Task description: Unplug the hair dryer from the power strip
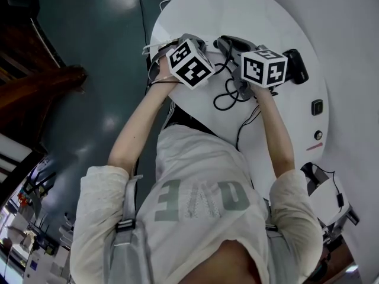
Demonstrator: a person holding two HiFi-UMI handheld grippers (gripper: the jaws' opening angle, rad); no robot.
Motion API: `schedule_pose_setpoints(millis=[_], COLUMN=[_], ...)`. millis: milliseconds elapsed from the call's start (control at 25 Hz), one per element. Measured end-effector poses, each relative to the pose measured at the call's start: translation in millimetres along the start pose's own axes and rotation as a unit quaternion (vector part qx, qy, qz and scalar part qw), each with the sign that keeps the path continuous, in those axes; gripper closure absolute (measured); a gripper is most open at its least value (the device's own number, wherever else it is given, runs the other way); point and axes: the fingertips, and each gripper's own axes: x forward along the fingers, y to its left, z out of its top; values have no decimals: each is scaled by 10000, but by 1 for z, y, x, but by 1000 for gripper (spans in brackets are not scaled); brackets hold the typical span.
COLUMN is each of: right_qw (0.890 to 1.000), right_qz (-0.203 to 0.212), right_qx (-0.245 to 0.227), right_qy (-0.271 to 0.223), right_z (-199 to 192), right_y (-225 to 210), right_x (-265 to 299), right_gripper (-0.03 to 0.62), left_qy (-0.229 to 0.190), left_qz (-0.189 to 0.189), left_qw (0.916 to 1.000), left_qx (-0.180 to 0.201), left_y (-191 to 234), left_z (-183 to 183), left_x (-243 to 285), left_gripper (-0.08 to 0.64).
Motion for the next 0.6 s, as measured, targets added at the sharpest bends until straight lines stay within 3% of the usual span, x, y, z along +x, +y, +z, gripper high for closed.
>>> schedule_pose_setpoints(millis=[40, 80, 160, 240, 280, 320, 360, 440, 480, 520, 600], right_qw=[9999, 9998, 9903, 9656, 9578, 9580, 9652, 9865, 9915, 9914, 9850], right_qz=[-43, -172, -520, -747, -743, -670, -550, -219, -120, -131, -213], right_qx=[126, -115, -1275, -2454, -2729, -2740, -2523, -1613, -1184, -1004, -1177], right_qy=[-26, 15, 202, 427, 507, 518, 422, -153, -522, -834, -1241], right_z=[3, 5, 4, 2, 0, -2, -1, 20, 42, 66, 103], right_y=[-2, -1, 8, 20, 25, 26, 26, 26, 25, 24, 29], right_x=[0, 1, -1, -2, -2, -3, -5, -15, -22, -31, -54], right_gripper=[545, 546, 548, 557, 558, 558, 558, 558, 558, 558, 558], left_qy=[-23, -2, 79, 97, 91, 82, 67, 22, -8, -40, -77], left_qz=[-11, -15, -58, -96, -72, -42, -32, -48, -39, -19, -5], left_qw=[10000, 10000, 9999, 9998, 9998, 9998, 9998, 9999, 9999, 9999, 9999], left_qx=[-27, -17, 57, 122, 159, 181, 172, 132, 132, 136, 104], left_y=[0, 1, 0, -1, -1, -2, -2, -3, -3, -2, -2], left_z=[1, 1, 3, 5, 5, 5, 4, 3, 3, 3, 1], left_x=[0, 1, 2, 2, 2, 1, 1, 1, 1, 0, -1], left_gripper=[552, 552, 552, 552, 552, 552, 552, 552, 552, 552, 552])
